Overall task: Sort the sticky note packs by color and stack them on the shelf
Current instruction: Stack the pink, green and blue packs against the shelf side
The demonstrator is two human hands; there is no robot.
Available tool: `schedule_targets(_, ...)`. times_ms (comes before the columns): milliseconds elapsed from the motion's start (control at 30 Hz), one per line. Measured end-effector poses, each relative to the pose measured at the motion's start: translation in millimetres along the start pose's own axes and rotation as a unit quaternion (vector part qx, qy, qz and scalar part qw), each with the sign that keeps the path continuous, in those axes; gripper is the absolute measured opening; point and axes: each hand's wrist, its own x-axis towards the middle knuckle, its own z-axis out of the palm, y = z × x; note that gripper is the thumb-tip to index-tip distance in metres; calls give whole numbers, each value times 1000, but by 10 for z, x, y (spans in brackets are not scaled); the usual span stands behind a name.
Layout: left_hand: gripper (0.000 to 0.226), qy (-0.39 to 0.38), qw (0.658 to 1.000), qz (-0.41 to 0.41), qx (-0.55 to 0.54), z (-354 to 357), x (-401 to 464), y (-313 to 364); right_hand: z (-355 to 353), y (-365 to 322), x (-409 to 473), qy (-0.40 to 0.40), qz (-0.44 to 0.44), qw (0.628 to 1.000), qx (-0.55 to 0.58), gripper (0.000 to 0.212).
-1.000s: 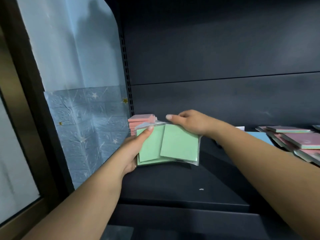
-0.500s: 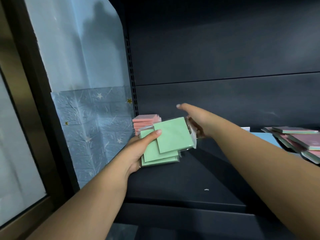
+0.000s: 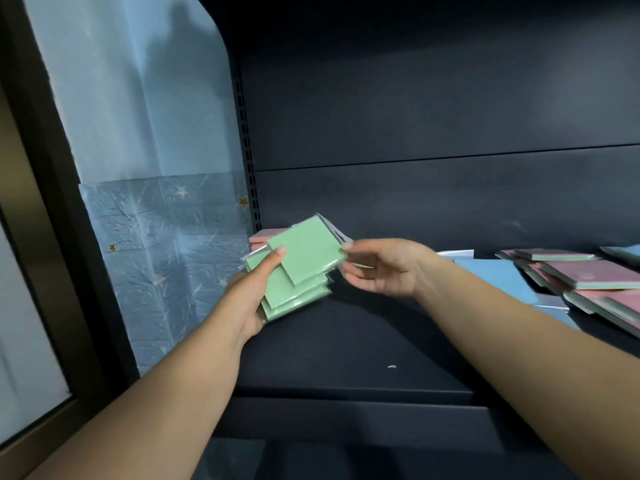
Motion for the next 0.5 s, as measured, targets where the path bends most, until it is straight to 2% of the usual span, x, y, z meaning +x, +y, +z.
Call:
schedule_targets(67, 18, 14, 1000, 10, -7, 4, -3, 4, 120, 100, 61, 41, -46, 995, 72, 17)
schedule_targets(200, 19, 5, 1000, 2, 10, 29, -42, 20, 263, 164, 170, 109, -104, 981, 122, 14)
schedule_targets(300, 30, -23, 999, -12, 26, 50, -74, 29, 229, 92, 217, 111, -128, 969, 179, 32)
schedule_targets(400, 47, -33, 998, -25, 37, 47, -77, 41, 166, 29, 201, 116, -124, 978, 120, 24)
schedule_targets(500, 51, -36, 998, -28, 43, 43, -97, 53, 103, 23, 168, 112, -119, 987, 8, 16)
